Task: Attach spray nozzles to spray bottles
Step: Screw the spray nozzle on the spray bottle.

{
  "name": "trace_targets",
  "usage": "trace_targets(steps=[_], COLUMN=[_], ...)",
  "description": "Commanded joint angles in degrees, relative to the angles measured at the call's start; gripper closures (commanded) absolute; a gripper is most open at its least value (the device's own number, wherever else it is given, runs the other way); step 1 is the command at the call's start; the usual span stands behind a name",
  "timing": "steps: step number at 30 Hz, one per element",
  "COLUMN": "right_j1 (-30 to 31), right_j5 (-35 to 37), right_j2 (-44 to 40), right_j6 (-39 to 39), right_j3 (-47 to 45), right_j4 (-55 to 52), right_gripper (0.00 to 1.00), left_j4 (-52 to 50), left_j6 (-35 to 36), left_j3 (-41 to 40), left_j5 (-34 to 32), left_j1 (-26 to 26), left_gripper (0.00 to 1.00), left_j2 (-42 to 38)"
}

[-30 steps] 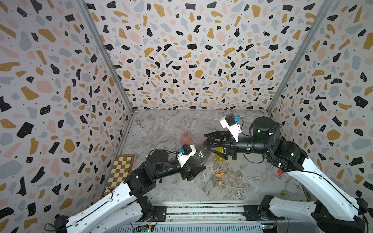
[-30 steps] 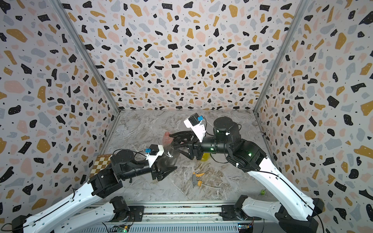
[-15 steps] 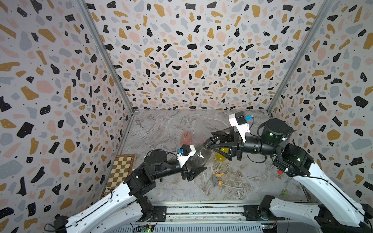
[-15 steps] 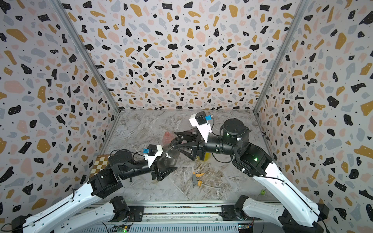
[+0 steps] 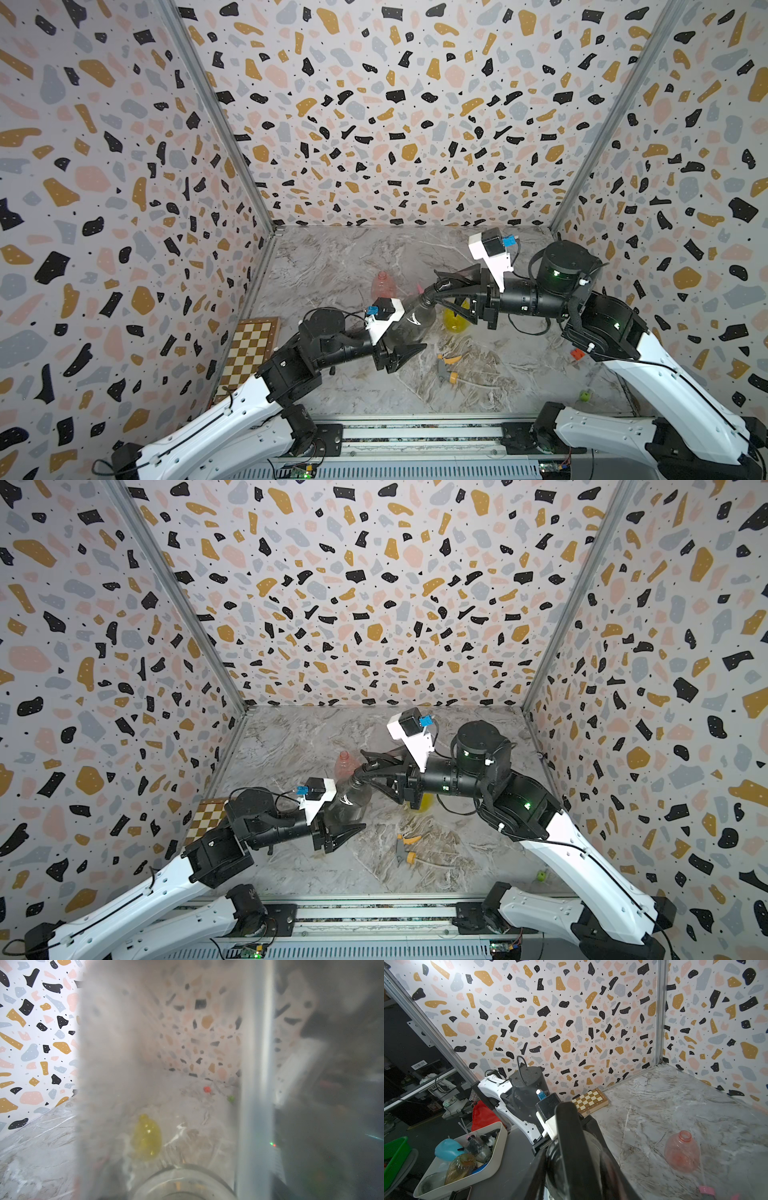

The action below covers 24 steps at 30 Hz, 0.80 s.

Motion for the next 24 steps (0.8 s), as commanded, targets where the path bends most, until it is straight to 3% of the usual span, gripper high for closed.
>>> trace_targets(steps=[1, 5, 13, 18, 24], right_j1=[0.23, 0.25, 0.25, 0.34, 1.94], right_j5=[0.26, 0.61, -0.92, 0.3, 6.64], right_j2=[0.61, 2.2, 5.67, 7.18, 7.23], right_j6=[-0.69, -1.83, -5.43, -4.89, -2.73], right_j3=[3.22, 5.58, 10.85, 11.64, 9.63], right_j4=[-2.58, -6.58, -14.6, -16.67, -16.42], right_gripper=[0.62, 0.71, 0.75, 0.76, 0.77], left_j4=[3.06, 2.42, 1.45, 2.16, 2.32], left_j6=[0.82, 1.17, 1.69, 1.58, 1.12], left_j3=[0.57, 0.83, 1.6, 2.0, 3.48], left_j5=[1.53, 2.19, 2.48, -0.4, -5.76], left_j1=[-0.23, -0.25, -0.23, -0.25, -0.32], left_gripper=[1.0, 1.0, 1.0, 1.0, 1.0], left_j2=[-0.18, -0.11, 0.41, 0.2, 1.72])
